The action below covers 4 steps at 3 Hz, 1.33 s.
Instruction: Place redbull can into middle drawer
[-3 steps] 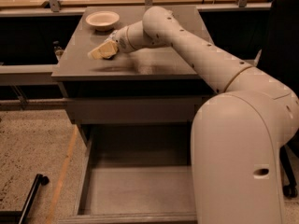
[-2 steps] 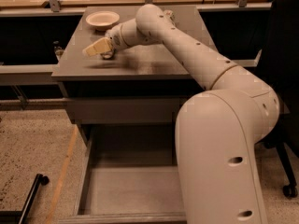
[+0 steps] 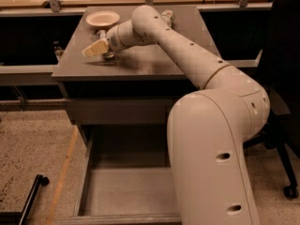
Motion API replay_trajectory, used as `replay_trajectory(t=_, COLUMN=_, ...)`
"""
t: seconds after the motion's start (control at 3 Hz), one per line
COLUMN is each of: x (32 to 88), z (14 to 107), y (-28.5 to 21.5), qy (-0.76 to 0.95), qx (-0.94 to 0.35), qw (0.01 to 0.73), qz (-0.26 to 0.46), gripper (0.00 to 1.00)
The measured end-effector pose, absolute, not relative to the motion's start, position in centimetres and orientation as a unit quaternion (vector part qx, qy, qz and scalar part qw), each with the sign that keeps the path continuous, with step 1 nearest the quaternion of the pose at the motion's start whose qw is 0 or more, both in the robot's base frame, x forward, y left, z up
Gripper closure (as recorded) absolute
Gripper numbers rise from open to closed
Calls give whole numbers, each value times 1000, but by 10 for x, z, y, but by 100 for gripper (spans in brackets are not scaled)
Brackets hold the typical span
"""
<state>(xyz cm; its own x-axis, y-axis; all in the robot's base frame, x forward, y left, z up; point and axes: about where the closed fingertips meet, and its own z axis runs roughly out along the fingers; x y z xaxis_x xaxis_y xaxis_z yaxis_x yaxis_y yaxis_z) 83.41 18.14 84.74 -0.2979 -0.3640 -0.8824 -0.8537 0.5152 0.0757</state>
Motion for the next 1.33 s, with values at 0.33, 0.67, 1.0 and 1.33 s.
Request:
replay_trajectory(t=0.33, x=832, z=849, y=178, qy=755, qx=-405, qw=437, qz=273, gripper=42)
replay_trajectory(t=0.67, x=826, z=852, y=168, qy=758, qx=-403, qw=441, qz=263, gripper=65)
replay_trajectory(t=1.0, x=811, z=858, y=151, qy=757, qx=-401, qw=448, qz=258, gripper=89)
replay_trajectory(t=1.33, x=771, z=859, y=120, qy=752, qx=-421, qw=437, qz=257, gripper=100)
